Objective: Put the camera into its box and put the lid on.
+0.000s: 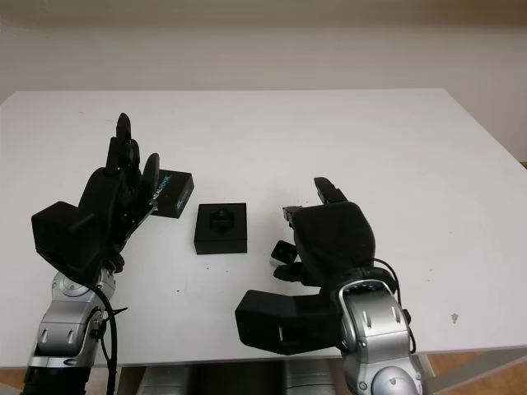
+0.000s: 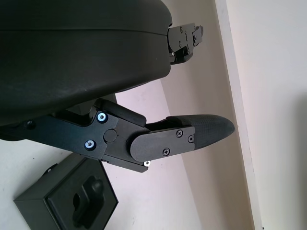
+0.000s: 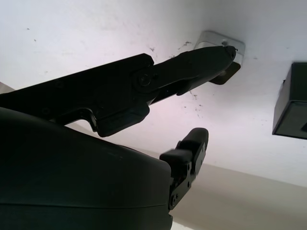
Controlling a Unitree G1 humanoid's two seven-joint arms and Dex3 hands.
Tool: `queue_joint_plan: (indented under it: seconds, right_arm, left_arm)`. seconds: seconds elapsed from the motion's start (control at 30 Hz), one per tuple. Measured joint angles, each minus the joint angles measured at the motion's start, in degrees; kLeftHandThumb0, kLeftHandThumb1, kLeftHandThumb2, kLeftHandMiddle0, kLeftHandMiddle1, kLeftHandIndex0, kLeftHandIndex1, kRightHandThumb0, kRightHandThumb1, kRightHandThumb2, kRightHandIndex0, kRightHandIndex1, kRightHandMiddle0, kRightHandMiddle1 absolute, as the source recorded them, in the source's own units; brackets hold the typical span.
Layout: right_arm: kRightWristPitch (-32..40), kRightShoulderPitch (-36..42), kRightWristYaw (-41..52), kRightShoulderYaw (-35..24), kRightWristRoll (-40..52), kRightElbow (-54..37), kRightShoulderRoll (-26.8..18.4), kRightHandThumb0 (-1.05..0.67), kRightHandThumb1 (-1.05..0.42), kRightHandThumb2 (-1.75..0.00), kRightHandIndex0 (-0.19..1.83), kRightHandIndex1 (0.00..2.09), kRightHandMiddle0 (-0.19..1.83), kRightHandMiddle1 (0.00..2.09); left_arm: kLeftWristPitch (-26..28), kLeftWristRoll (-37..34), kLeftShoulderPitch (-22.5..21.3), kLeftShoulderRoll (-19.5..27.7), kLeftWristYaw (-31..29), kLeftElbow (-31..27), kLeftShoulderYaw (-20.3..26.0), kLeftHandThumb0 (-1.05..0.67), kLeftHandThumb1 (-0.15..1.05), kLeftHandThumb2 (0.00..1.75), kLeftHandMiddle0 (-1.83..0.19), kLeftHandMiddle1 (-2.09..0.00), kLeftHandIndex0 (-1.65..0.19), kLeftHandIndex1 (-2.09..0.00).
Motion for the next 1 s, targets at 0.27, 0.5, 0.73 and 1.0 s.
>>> queue_joint_plan:
  seconds: [0.27, 0.5, 0.73, 1.0]
  right_arm:
    - [0.1, -0.03, -2.79, 0.19, -0.73, 4.11, 0.22, -0.73, -1.05, -0.09, 0.15, 0.05, -0.11, 1.28]
    - [0.12, -0.04, -2.85, 0.22, -0.07, 5.25, 0.34, -0.74, -1.05, -0.09, 0.15, 0.05, -0.13, 1.33]
    - [-0.01, -0.03, -2.61, 1.25, -0.3, 5.28, 0.01, -0.76, -1.05, -0.1, 0.16, 0.06, -0.09, 1.25]
    - [-0.04, -0.03, -2.58, 1.93, -0.35, 6.77, -0.76, -0.75, -1.05, -0.11, 0.15, 0.05, -0.05, 1.12]
  left_arm:
    - [0.14, 0.02, 0.0, 0.06, -0.08, -0.03, 0.0, -0.69, 1.05, 0.57, 0.19, 0.0, 0.19, 0.0]
    - [0.14, 0.11, 0.0, 0.06, 0.04, -0.03, 0.01, -0.68, 1.05, 0.57, 0.19, 0.0, 0.19, 0.0]
    - [0.13, -0.24, 0.0, 0.05, 0.02, -0.02, 0.01, -0.68, 1.05, 0.56, 0.19, 0.0, 0.19, 0.0]
    - [0.13, 0.0, -0.01, 0.05, 0.16, -0.02, 0.01, -0.67, 1.05, 0.57, 0.19, 0.0, 0.19, 0.0]
